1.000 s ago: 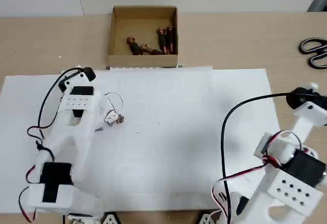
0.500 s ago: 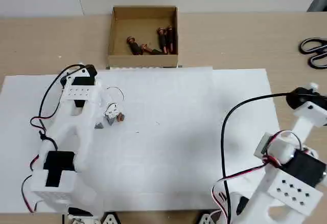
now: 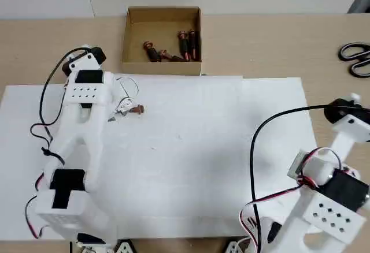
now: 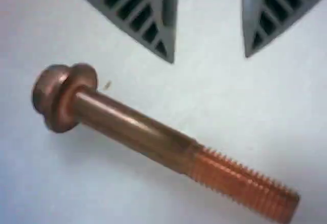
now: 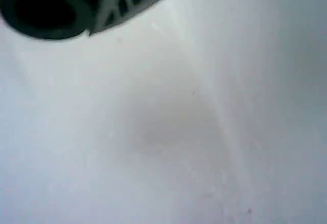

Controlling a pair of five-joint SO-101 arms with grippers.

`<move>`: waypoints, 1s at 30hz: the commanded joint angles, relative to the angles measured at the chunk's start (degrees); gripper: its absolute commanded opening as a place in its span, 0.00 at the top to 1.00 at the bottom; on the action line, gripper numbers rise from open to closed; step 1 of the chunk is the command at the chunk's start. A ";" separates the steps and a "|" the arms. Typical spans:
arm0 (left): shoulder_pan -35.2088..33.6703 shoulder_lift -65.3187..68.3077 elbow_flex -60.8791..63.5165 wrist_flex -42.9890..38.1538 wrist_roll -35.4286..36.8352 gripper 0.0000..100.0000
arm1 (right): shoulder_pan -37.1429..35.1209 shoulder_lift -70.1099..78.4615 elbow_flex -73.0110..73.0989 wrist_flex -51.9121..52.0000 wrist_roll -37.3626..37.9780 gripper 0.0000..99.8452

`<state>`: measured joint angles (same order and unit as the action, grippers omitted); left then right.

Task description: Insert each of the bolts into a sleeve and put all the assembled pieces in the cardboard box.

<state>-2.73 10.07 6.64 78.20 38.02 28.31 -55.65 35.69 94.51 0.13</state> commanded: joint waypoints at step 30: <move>-1.23 -2.64 -22.81 19.69 -89.32 0.99 | 0.31 -0.66 -0.18 -1.10 0.62 0.99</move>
<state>-3.78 9.98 -13.76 97.98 -41.10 28.31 -55.65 35.69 94.51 0.13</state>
